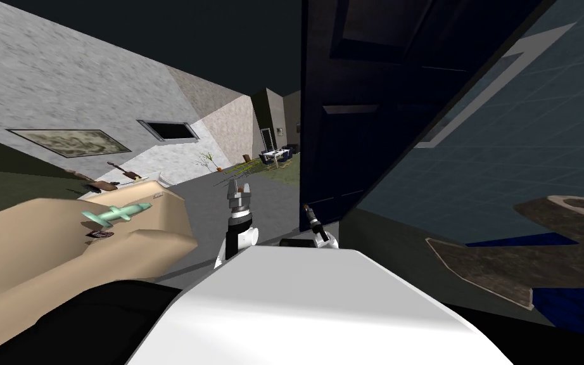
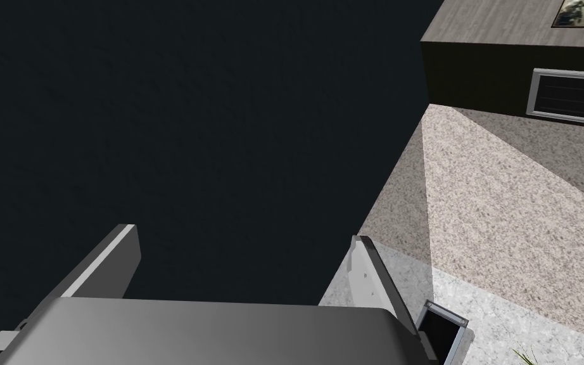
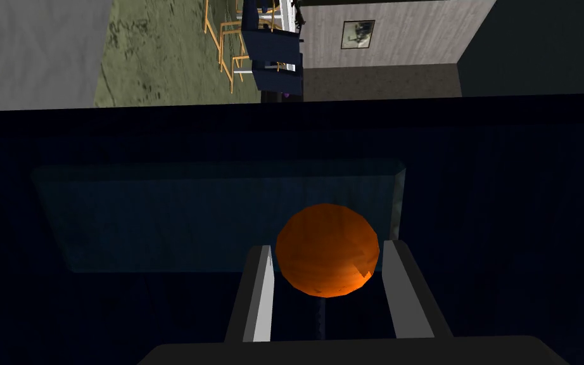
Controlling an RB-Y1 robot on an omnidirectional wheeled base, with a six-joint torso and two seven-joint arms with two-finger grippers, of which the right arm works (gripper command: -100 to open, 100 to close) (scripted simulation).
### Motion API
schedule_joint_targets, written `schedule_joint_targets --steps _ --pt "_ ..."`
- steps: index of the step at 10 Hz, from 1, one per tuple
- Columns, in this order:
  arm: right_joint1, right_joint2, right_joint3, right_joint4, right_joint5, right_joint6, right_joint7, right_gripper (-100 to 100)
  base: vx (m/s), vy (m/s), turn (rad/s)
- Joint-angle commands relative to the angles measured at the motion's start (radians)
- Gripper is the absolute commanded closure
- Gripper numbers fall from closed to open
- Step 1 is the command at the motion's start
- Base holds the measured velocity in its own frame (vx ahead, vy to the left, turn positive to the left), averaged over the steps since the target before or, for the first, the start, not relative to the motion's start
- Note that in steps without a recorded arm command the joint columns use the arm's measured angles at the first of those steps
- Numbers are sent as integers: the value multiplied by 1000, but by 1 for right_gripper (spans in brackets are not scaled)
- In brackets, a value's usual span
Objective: Push the door open
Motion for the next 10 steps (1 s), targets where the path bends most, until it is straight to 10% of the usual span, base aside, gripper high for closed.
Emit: schedule_joint_targets --steps 1,10 --pt "-5 -4 -27 -1 -10 -3 6 100 168 147 -58" --pt "-4 -2 -126 2 -43 0 33 100 158 123 -64"
